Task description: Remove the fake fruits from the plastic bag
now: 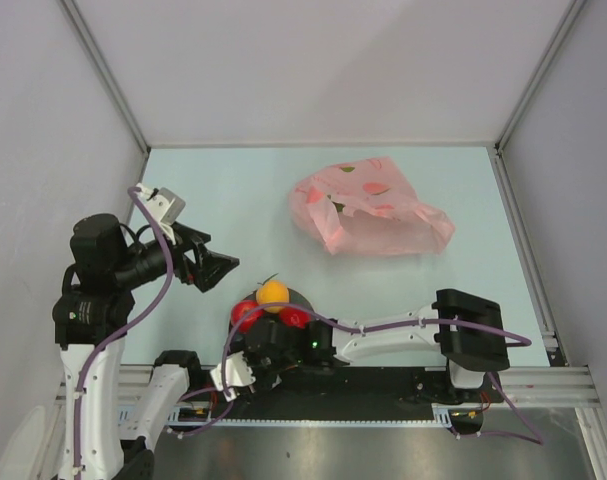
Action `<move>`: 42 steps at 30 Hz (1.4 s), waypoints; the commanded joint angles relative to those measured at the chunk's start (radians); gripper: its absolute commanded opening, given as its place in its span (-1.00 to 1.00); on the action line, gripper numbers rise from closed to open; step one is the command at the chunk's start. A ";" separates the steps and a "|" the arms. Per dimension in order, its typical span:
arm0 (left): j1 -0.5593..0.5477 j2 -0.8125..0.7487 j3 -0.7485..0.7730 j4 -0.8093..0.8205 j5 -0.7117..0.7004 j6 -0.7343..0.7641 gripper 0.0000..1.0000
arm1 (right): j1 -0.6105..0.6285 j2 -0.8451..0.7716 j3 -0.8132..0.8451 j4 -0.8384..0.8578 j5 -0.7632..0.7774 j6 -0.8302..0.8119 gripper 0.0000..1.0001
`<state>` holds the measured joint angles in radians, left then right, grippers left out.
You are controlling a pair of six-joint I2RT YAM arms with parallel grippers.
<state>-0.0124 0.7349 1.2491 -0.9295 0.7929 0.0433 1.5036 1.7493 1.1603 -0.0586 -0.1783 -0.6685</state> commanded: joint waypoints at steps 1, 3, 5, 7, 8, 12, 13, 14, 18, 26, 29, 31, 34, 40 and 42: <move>0.009 0.001 0.003 0.006 0.032 -0.006 1.00 | 0.004 0.016 0.010 0.048 0.033 0.001 0.03; 0.009 -0.002 -0.004 0.008 0.037 -0.005 0.99 | 0.004 0.016 0.003 0.049 0.039 0.020 0.02; 0.009 -0.009 -0.010 0.012 0.042 -0.005 1.00 | 0.000 0.018 -0.010 0.097 0.059 0.043 0.02; 0.009 -0.015 -0.019 0.015 0.048 -0.002 1.00 | -0.003 0.015 -0.011 0.103 0.063 0.049 0.02; 0.009 -0.017 -0.023 0.015 0.055 -0.005 1.00 | -0.002 0.013 -0.013 0.106 0.066 0.050 0.03; 0.009 -0.017 -0.042 0.017 0.063 -0.008 1.00 | -0.017 0.016 -0.019 0.111 0.072 0.073 0.03; 0.009 -0.017 -0.042 0.017 0.063 -0.008 0.99 | -0.020 0.016 -0.022 0.112 0.076 0.082 0.04; 0.009 -0.017 -0.042 0.017 0.065 -0.008 0.99 | -0.026 0.019 -0.030 0.117 0.079 0.087 0.04; 0.009 -0.015 -0.046 0.021 0.066 -0.013 1.00 | -0.043 0.024 -0.040 0.132 0.091 0.113 0.05; 0.009 -0.008 -0.056 0.043 0.072 -0.022 0.99 | -0.046 0.030 -0.048 0.155 0.080 0.110 0.22; 0.009 -0.009 -0.056 0.043 0.072 -0.022 1.00 | -0.040 0.030 -0.048 0.151 0.083 0.106 0.31; 0.009 -0.008 -0.057 0.046 0.077 -0.023 0.99 | -0.039 0.030 -0.048 0.143 0.086 0.096 0.40; 0.009 -0.003 -0.056 0.052 0.078 -0.026 1.00 | -0.037 0.024 -0.050 0.135 0.092 0.093 0.56; 0.009 0.003 -0.054 0.067 0.086 -0.036 1.00 | -0.033 0.007 -0.054 0.125 0.099 0.075 1.00; 0.009 0.004 -0.056 0.067 0.086 -0.037 0.99 | -0.026 -0.007 -0.054 0.129 0.109 0.083 0.99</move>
<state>-0.0124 0.7326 1.1965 -0.8986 0.8497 0.0250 1.4643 1.7733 1.1095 0.0467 -0.0902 -0.5812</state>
